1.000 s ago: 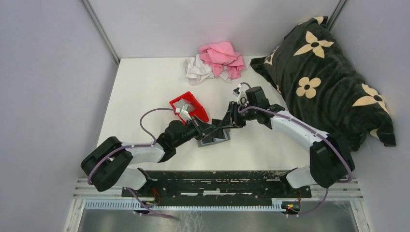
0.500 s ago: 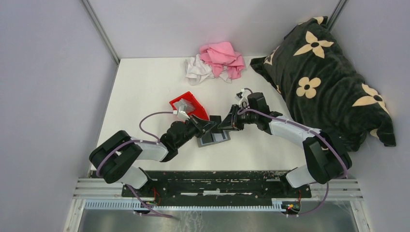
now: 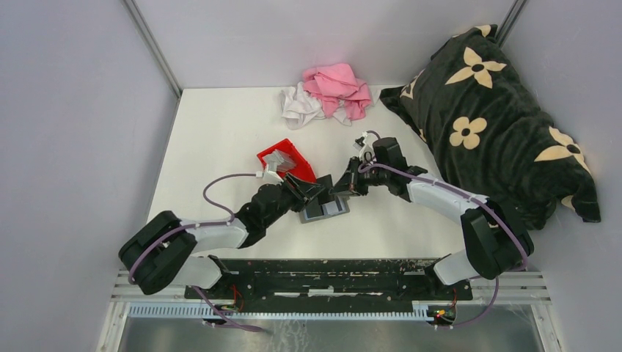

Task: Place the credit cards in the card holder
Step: Pick up the credit card from the storage box, then turn over the card slot in the card holder.

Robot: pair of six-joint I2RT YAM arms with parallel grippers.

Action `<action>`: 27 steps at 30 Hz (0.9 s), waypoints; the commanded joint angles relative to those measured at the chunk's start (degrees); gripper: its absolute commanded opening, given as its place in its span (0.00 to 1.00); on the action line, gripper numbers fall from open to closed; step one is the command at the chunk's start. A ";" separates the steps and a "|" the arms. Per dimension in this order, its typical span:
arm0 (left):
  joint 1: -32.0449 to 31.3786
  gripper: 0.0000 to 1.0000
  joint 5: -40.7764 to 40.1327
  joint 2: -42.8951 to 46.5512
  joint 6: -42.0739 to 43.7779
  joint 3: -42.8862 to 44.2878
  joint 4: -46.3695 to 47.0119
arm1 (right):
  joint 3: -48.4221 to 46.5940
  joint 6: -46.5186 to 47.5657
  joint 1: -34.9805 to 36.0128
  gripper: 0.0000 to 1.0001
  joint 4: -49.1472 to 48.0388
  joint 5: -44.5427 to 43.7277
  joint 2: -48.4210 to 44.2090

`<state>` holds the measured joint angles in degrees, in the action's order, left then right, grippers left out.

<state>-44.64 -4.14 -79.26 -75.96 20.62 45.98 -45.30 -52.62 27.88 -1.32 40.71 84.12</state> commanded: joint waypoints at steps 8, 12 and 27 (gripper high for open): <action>-1.98 0.47 -8.04 7.27 9.58 3.45 -24.17 | -10.50 17.02 1.81 0.01 20.06 -13.01 0.81; -2.75 0.46 -9.69 6.29 12.21 6.21 -30.16 | -14.74 20.63 4.91 0.01 26.06 -18.48 3.32; -5.61 0.40 -13.83 -1.72 17.16 16.20 -44.41 | -26.59 27.39 13.40 0.01 39.84 -38.93 13.88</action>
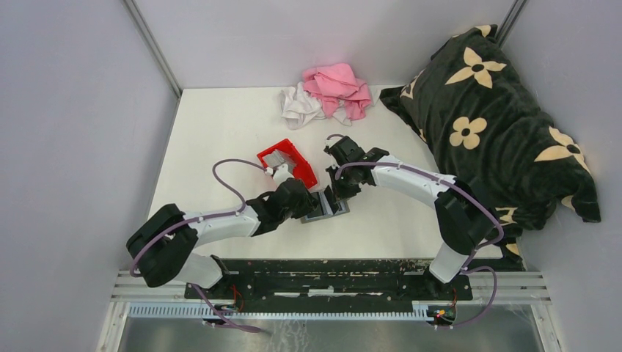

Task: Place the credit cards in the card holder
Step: Turn over the card slot in the card holder.

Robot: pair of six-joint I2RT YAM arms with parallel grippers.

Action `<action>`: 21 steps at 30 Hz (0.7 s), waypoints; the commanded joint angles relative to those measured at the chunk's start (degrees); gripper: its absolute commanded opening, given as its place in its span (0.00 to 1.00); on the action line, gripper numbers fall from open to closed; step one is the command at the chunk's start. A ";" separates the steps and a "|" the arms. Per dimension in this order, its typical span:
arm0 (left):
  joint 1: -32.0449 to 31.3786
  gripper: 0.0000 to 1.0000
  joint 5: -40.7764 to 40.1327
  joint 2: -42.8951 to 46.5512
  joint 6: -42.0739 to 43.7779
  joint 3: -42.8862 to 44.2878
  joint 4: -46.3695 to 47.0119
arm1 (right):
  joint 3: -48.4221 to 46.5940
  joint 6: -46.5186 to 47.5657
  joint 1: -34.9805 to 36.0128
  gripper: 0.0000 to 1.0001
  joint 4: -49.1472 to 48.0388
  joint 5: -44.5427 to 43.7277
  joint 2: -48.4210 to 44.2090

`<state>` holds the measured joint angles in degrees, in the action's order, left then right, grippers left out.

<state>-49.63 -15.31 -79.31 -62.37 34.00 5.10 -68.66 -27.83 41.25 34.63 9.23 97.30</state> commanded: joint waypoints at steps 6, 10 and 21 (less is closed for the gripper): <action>-1.29 0.38 -3.74 -4.75 3.28 4.58 -6.38 | -4.51 4.61 0.05 0.01 6.23 -12.21 2.04; -1.54 0.38 -3.67 -6.40 2.95 5.56 -7.27 | -4.83 5.71 0.04 0.01 7.16 -15.02 2.18; -1.88 0.37 -3.54 -9.74 3.02 8.33 -9.46 | -3.79 5.72 -1.76 0.01 5.92 -14.14 1.33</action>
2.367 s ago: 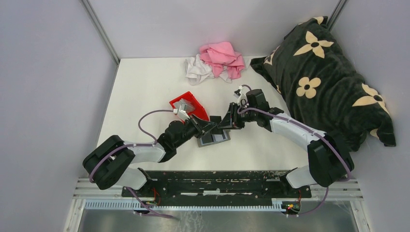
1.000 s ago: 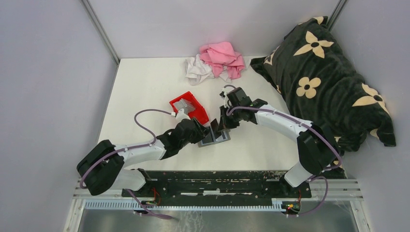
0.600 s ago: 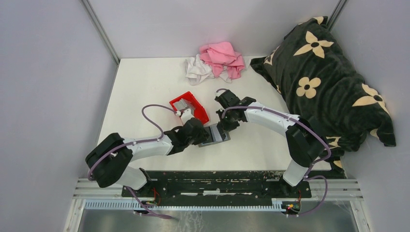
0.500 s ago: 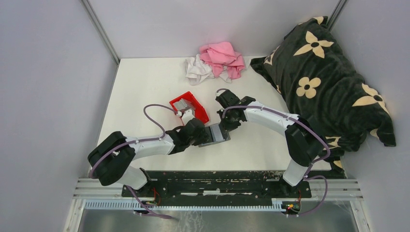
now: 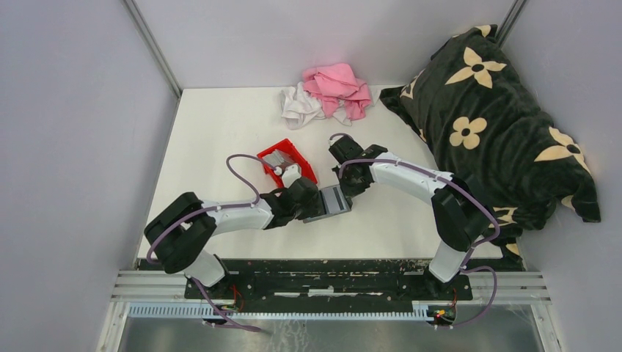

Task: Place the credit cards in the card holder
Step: Turn over the card slot in the card holder.

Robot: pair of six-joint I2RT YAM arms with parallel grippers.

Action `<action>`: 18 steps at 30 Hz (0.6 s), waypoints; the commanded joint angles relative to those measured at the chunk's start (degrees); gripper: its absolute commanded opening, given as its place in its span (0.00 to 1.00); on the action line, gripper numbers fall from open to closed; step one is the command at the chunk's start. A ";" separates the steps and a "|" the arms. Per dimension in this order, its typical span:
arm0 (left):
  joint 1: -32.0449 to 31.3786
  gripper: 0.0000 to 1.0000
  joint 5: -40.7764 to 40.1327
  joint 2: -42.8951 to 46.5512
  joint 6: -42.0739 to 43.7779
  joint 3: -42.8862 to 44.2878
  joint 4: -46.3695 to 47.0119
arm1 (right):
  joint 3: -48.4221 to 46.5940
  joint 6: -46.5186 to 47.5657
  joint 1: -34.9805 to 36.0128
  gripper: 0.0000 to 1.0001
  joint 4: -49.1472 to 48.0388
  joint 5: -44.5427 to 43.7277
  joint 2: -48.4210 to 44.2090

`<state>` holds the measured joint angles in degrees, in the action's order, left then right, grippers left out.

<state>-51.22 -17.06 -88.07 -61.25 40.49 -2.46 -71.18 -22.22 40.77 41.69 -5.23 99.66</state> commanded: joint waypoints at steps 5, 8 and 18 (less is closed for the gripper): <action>-0.29 0.37 -2.19 -1.16 1.94 1.97 -2.81 | 0.19 -1.52 -3.73 0.01 -3.73 5.30 -1.39; -0.38 0.37 -2.19 -1.29 1.76 1.88 -3.16 | 0.52 -2.18 -4.82 0.01 -4.47 7.66 -1.32; -0.39 0.37 -2.19 -1.21 1.50 1.70 -3.46 | 2.50 -4.58 -6.94 0.01 -7.32 13.78 -0.78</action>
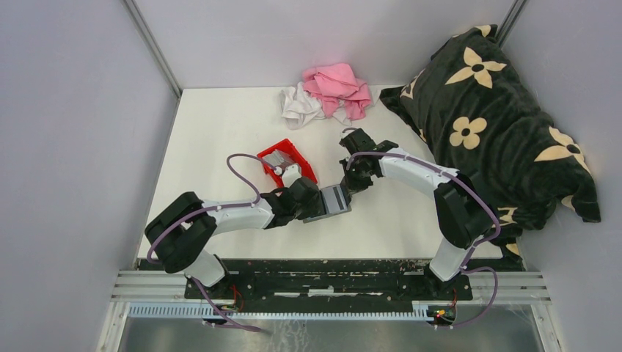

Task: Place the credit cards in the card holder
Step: Turn over the card slot in the card holder.

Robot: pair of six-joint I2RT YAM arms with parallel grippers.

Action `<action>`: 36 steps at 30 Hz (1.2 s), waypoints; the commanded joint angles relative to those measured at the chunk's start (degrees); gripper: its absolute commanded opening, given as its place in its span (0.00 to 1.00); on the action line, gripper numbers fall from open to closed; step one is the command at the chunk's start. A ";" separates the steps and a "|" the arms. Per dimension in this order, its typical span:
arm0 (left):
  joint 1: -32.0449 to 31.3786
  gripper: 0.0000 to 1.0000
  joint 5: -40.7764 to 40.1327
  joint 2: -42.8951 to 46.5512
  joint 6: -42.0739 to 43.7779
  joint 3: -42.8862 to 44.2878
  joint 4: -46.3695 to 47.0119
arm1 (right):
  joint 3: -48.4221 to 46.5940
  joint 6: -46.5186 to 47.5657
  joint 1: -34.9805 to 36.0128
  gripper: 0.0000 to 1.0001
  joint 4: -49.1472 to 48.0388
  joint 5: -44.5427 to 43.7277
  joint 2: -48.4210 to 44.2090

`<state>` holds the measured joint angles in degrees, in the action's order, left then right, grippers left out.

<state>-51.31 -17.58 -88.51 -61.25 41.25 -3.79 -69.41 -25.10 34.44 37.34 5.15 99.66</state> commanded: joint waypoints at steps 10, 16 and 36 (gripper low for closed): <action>-0.32 0.36 -1.50 -1.17 1.84 1.22 -2.55 | 1.43 -2.63 -1.40 0.01 -3.55 4.70 -2.03; -0.29 0.35 -1.40 -1.32 1.85 1.37 -3.04 | 0.72 -1.53 -1.60 0.01 -1.97 2.59 -2.83; -0.32 0.33 -1.31 -2.08 1.37 1.37 -3.44 | 0.46 -0.48 -1.67 0.01 -1.47 1.19 -3.50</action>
<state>-51.31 -17.89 -88.88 -61.23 41.63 -4.64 -68.01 -25.80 32.88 36.93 6.20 98.35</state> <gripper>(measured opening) 0.334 0.014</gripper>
